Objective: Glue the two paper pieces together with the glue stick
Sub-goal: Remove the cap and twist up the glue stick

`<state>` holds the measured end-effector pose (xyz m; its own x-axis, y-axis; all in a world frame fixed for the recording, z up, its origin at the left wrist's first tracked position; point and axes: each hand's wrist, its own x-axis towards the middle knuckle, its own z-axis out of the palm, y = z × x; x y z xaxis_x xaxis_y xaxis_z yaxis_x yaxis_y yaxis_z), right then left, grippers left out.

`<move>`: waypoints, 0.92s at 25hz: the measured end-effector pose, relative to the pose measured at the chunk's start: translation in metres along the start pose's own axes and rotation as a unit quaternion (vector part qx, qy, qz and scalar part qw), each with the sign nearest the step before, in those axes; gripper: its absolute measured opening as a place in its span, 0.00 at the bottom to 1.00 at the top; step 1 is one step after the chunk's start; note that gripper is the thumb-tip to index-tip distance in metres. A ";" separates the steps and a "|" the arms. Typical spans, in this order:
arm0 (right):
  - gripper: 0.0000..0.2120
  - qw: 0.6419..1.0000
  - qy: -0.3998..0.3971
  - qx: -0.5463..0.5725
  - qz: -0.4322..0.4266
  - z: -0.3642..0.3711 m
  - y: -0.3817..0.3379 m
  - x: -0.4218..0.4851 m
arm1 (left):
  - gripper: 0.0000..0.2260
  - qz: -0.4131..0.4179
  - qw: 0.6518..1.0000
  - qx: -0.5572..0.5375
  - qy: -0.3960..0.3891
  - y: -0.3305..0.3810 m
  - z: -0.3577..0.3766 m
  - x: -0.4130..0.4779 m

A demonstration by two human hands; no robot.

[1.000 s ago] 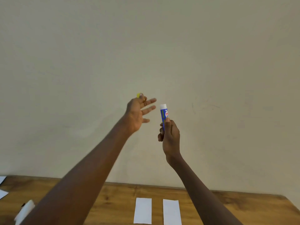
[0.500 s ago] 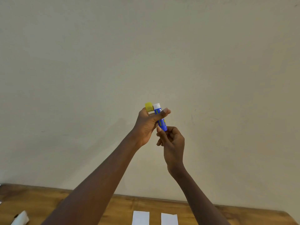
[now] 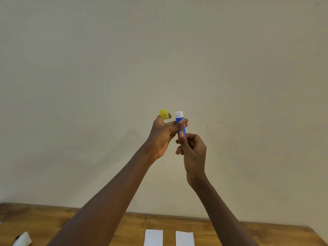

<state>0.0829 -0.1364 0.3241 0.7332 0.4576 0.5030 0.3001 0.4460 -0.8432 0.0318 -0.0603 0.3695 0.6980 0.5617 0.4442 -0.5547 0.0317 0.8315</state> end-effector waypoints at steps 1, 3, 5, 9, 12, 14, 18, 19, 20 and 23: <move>0.06 1.000 -0.005 -0.010 0.000 0.000 -0.001 0.001 | 0.12 0.004 1.000 0.005 0.001 -0.001 0.001 0.000; 0.10 0.997 -0.040 0.034 0.048 0.000 -0.002 0.001 | 0.13 0.004 1.000 0.029 0.009 -0.002 0.003 -0.001; 0.12 0.977 -0.064 0.155 0.129 0.001 -0.004 -0.003 | 0.12 0.001 0.999 0.031 0.011 -0.002 0.004 -0.002; 0.08 0.963 -0.037 0.236 0.126 0.002 -0.006 -0.001 | 0.12 0.010 1.000 -0.008 0.022 -0.002 0.006 0.003; 0.09 0.991 -0.020 0.110 0.073 0.008 -0.006 0.003 | 0.11 0.010 0.999 -0.002 0.030 0.002 0.006 0.007; 0.18 0.990 -0.028 0.096 0.103 0.008 -0.007 0.005 | 0.11 0.005 1.000 0.000 0.030 0.004 0.007 0.008; 0.21 0.985 -0.046 0.097 0.138 0.006 -0.010 0.008 | 0.10 0.011 0.999 -0.018 0.024 0.007 0.005 0.009; 0.17 0.994 -0.038 0.043 0.093 0.006 -0.008 0.007 | 0.10 0.013 0.999 -0.018 0.025 0.008 0.004 0.009; 0.13 0.999 -0.021 -0.013 0.042 0.007 -0.005 0.007 | 0.10 0.013 0.999 -0.013 0.028 0.008 0.004 0.009; 0.14 0.997 0.017 -0.067 -0.028 0.009 0.000 0.006 | 0.10 0.010 0.999 0.007 0.030 0.006 0.006 0.008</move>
<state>0.0822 -0.1266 0.3292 0.7326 0.4078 0.5450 0.4183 0.3619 -0.8331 0.0367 -0.0603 0.3805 0.6586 0.6105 0.4399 -0.5608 0.0084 0.8279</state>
